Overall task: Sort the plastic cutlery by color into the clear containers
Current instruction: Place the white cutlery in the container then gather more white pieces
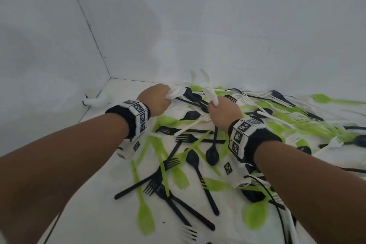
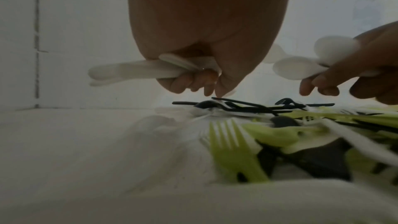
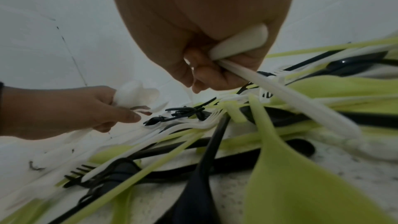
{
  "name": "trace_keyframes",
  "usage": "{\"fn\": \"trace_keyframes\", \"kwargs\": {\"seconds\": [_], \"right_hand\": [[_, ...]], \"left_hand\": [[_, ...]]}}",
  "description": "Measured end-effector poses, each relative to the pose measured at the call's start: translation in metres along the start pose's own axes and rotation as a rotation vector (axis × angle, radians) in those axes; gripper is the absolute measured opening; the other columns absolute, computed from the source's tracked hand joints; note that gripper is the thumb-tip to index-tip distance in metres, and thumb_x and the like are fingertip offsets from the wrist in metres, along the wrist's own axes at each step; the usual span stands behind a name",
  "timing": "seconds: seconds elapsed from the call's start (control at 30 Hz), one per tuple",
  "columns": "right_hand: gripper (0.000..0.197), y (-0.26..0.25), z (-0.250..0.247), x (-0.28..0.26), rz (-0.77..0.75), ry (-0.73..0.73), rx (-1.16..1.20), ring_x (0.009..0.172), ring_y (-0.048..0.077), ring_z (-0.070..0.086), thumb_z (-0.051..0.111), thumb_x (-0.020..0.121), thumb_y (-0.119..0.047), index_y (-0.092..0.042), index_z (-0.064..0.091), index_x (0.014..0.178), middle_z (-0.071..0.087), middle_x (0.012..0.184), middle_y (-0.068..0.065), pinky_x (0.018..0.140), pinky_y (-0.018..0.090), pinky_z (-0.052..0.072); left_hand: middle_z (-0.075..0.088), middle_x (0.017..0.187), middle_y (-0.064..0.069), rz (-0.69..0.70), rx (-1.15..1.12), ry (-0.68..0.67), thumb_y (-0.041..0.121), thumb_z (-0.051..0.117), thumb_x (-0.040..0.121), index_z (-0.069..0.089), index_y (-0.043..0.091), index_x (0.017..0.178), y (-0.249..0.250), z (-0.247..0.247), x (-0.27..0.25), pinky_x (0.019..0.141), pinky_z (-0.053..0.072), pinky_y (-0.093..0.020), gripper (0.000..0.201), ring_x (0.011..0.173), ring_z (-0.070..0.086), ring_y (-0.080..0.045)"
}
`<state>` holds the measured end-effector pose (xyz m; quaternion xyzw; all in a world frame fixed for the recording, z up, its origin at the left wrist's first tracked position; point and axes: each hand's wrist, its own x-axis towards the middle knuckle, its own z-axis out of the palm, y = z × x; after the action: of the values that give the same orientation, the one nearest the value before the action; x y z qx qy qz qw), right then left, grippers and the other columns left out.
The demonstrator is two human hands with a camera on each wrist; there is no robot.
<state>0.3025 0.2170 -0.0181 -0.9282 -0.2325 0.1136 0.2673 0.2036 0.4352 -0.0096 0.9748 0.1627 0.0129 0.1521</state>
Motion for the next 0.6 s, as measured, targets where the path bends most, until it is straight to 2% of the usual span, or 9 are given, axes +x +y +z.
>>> {"fn": "trace_keyframes", "kwargs": {"seconds": [0.07, 0.1, 0.17, 0.23, 0.33, 0.4, 0.47, 0.53, 0.6], "right_hand": [[0.029, -0.002, 0.003, 0.007, -0.005, 0.014, -0.012, 0.066, 0.017, 0.048, 0.04, 0.102, -0.028, -0.018, 0.045, 0.075, 0.054, 0.077, 0.001, 0.053, 0.031, 0.029], [0.03, -0.004, 0.003, 0.009, -0.015, 0.016, -0.015, 0.066, 0.018, 0.048, 0.039, 0.102, -0.028, -0.018, 0.045, 0.075, 0.054, 0.076, 0.002, 0.054, 0.031, 0.029], [0.031, -0.009, 0.005, 0.015, -0.04, 0.017, -0.02, 0.065, 0.019, 0.048, 0.04, 0.102, -0.027, -0.017, 0.045, 0.073, 0.053, 0.074, 0.002, 0.054, 0.031, 0.029], [0.028, -0.013, 0.008, 0.021, -0.073, 0.025, -0.035, 0.069, 0.021, 0.051, 0.043, 0.101, -0.026, -0.017, 0.05, 0.076, 0.056, 0.078, 0.003, 0.056, 0.031, 0.031], [0.021, -0.017, 0.016, 0.03, -0.138, 0.02, -0.077, 0.074, 0.022, 0.055, 0.046, 0.1, -0.029, -0.018, 0.056, 0.086, 0.059, 0.087, 0.004, 0.059, 0.032, 0.034], [0.022, -0.019, 0.02, 0.032, -0.126, -0.014, -0.077, 0.071, 0.019, 0.054, 0.045, 0.101, -0.03, -0.018, 0.054, 0.085, 0.058, 0.083, 0.002, 0.056, 0.031, 0.033], [0.022, -0.02, 0.023, 0.032, -0.095, -0.04, -0.069, 0.072, 0.018, 0.053, 0.045, 0.102, -0.031, -0.018, 0.054, 0.087, 0.058, 0.082, 0.0, 0.056, 0.031, 0.033], [0.02, -0.018, 0.025, 0.032, -0.08, -0.045, -0.067, 0.078, 0.021, 0.055, 0.046, 0.101, -0.032, -0.016, 0.055, 0.094, 0.059, 0.086, 0.001, 0.061, 0.033, 0.035], [0.019, -0.016, 0.024, 0.031, -0.069, -0.05, -0.058, 0.083, 0.022, 0.055, 0.048, 0.101, -0.032, -0.014, 0.055, 0.101, 0.06, 0.091, 0.001, 0.069, 0.033, 0.038]], "left_hand": [[0.061, 0.109, -0.007, 0.041, 0.048, -0.088, 0.015, 0.048, 0.094, 0.056, 0.016, 0.1, -0.004, 0.004, 0.009, 0.08, 0.042, -0.035, 0.009, 0.099, 0.062, -0.031], [0.062, 0.108, -0.006, 0.053, 0.066, -0.109, 0.015, 0.048, 0.094, 0.054, 0.016, 0.1, -0.004, 0.005, 0.01, 0.078, 0.042, -0.034, 0.009, 0.096, 0.061, -0.03], [0.064, 0.098, 0.0, 0.067, 0.076, -0.087, 0.021, 0.049, 0.094, 0.056, 0.019, 0.095, -0.007, 0.006, 0.01, 0.073, 0.042, -0.033, 0.007, 0.089, 0.06, -0.026], [0.058, 0.08, 0.007, 0.101, 0.074, -0.075, 0.023, 0.051, 0.094, 0.051, 0.022, 0.077, -0.008, 0.002, 0.005, 0.064, 0.038, -0.032, 0.017, 0.078, 0.056, -0.021], [0.058, 0.074, 0.004, 0.119, 0.03, -0.131, 0.022, 0.053, 0.092, 0.051, 0.015, 0.072, -0.008, -0.004, -0.003, 0.062, 0.04, -0.03, 0.022, 0.072, 0.053, -0.018], [0.062, 0.077, 0.003, 0.096, -0.046, -0.093, 0.026, 0.055, 0.093, 0.054, 0.018, 0.074, -0.011, -0.007, -0.002, 0.067, 0.043, -0.031, 0.021, 0.075, 0.057, -0.018], [0.062, 0.08, 0.002, 0.036, -0.156, 0.023, 0.027, 0.059, 0.094, 0.057, 0.018, 0.079, -0.019, -0.007, 0.009, 0.066, 0.042, -0.03, 0.017, 0.074, 0.057, -0.017], [0.06, 0.08, -0.001, 0.005, -0.096, 0.07, 0.022, 0.057, 0.094, 0.058, 0.012, 0.083, -0.024, -0.007, 0.026, 0.061, 0.038, -0.031, 0.016, 0.073, 0.055, -0.022], [0.058, 0.079, -0.003, -0.009, 0.031, 0.005, 0.018, 0.051, 0.095, 0.054, 0.011, 0.077, -0.026, -0.004, 0.044, 0.059, 0.034, -0.033, 0.019, 0.074, 0.056, -0.026]]}}
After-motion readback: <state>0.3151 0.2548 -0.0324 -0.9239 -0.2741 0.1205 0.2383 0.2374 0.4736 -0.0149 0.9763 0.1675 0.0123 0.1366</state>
